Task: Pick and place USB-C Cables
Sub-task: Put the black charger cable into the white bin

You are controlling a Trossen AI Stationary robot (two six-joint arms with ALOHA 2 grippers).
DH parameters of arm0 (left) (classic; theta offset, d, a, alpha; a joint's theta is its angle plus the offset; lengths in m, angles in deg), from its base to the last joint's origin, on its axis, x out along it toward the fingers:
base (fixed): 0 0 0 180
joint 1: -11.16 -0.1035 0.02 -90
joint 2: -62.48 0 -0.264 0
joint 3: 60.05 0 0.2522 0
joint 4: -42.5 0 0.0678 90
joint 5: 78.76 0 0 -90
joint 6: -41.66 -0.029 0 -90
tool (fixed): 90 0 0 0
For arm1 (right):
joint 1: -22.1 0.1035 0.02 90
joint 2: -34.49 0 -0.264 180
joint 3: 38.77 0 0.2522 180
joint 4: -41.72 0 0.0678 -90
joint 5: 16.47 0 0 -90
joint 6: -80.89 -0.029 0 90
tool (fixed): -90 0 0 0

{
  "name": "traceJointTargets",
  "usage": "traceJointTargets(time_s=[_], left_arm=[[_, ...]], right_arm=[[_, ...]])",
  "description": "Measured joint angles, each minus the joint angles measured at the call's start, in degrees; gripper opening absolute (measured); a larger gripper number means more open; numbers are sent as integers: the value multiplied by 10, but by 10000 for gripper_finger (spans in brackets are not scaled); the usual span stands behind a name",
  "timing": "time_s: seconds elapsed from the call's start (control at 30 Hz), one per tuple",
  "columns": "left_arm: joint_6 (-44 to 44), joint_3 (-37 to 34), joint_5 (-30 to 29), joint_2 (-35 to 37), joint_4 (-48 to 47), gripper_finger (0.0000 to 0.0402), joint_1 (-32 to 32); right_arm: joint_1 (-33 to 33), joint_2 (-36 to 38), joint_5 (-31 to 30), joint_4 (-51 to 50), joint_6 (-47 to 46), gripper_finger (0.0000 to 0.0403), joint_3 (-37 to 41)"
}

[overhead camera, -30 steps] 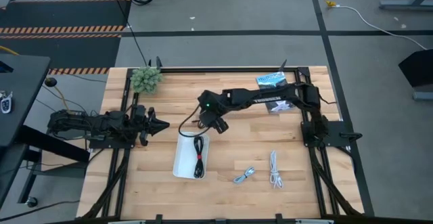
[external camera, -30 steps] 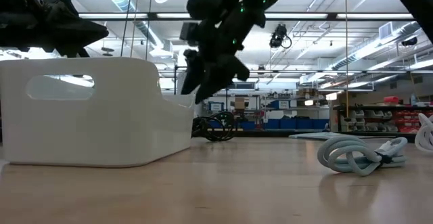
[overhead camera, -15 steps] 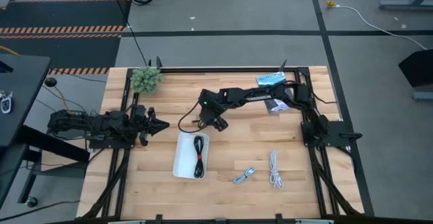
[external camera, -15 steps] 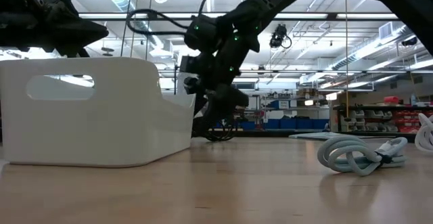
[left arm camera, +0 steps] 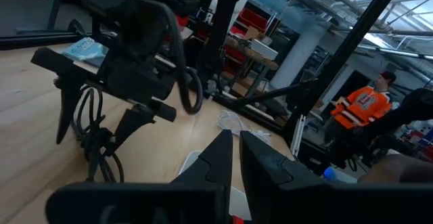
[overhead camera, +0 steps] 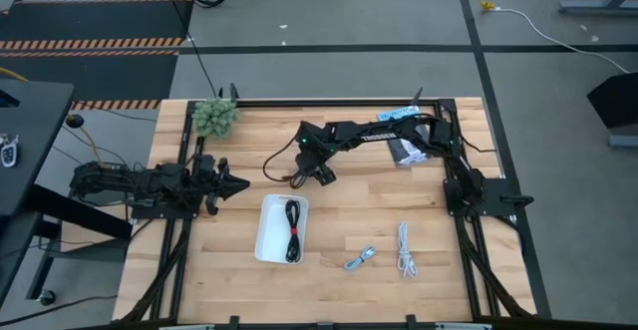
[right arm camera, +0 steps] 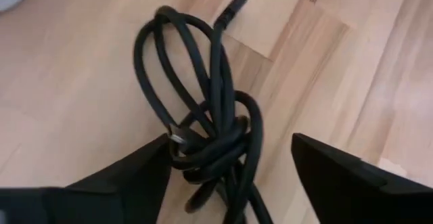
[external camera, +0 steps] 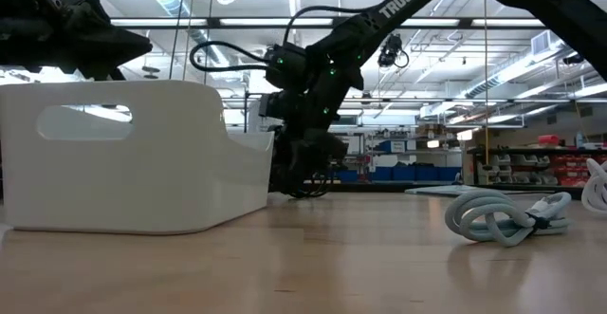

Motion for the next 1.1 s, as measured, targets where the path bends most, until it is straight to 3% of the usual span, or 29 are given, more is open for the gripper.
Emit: traceJointTargets(time_s=[0.4,0.53,0.8,1.1], left_arm=[[0,0,0,0,0,36,0],[0,0,0,0,0,36,0],[0,0,0,0,0,36,0],[0,0,0,0,-3,36,0]], right_arm=[[-8,0,10,7,14,120,18],[-4,2,-14,6,16,79,18],[1,23,-97,-38,26,84,-3],[10,27,-223,-106,-35,82,-75]])
